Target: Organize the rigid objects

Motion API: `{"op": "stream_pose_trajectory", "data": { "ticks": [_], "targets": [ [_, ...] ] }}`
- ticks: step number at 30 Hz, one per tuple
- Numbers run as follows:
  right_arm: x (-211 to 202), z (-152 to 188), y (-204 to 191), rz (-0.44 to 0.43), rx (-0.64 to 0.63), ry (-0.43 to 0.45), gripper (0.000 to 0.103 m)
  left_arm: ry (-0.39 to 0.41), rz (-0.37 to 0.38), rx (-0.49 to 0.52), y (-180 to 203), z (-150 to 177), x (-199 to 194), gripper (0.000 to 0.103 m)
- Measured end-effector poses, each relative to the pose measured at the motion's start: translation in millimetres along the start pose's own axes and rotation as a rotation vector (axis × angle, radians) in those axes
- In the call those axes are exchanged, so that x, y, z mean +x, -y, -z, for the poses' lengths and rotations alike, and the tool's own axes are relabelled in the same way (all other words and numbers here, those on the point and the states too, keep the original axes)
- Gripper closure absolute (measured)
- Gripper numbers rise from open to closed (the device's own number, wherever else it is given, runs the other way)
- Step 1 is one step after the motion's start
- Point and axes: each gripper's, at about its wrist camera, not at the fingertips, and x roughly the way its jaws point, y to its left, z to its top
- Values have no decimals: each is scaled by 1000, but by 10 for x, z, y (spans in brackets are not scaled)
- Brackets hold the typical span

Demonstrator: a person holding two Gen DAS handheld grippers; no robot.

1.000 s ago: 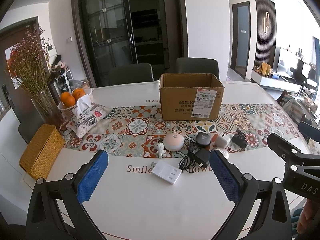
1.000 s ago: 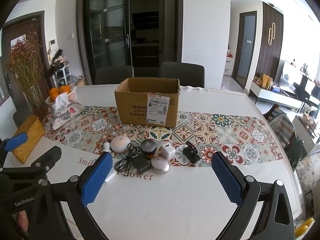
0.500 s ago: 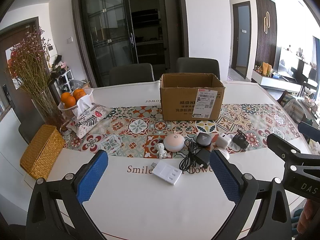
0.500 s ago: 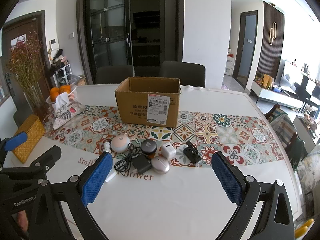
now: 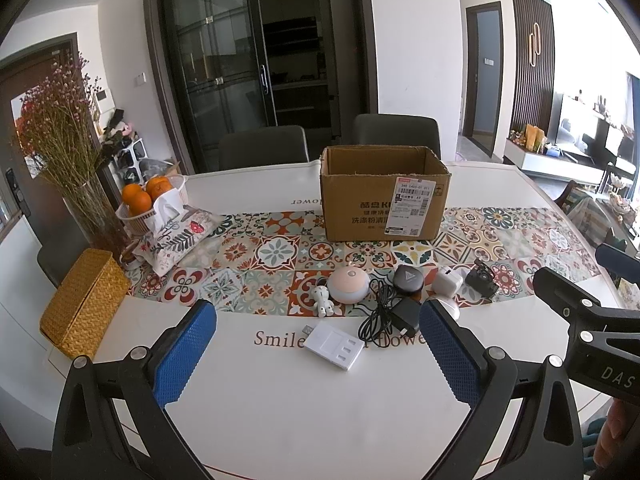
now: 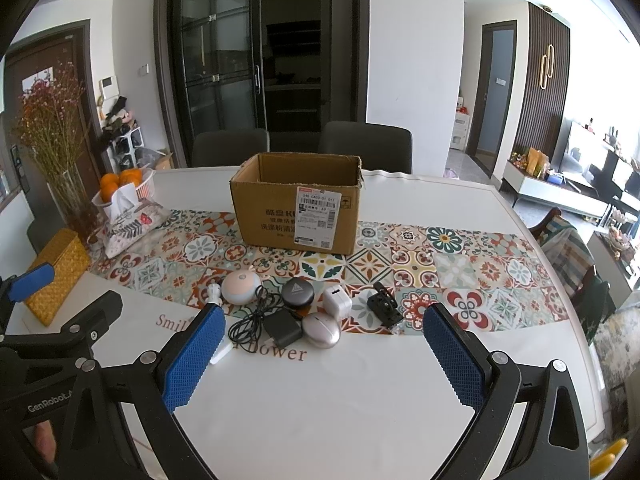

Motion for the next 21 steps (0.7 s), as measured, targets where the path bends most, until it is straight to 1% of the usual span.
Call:
{"op": "stream_pose_trajectory", "data": {
  "ticks": [13,21],
  "targets": [
    [13,6,-3,-1,0,-2,3,-7,2,0,3,25,20,0],
    [49,57,-12,-5,3,-17,3,-32,18,3,62,2,100,0]
  ]
}}
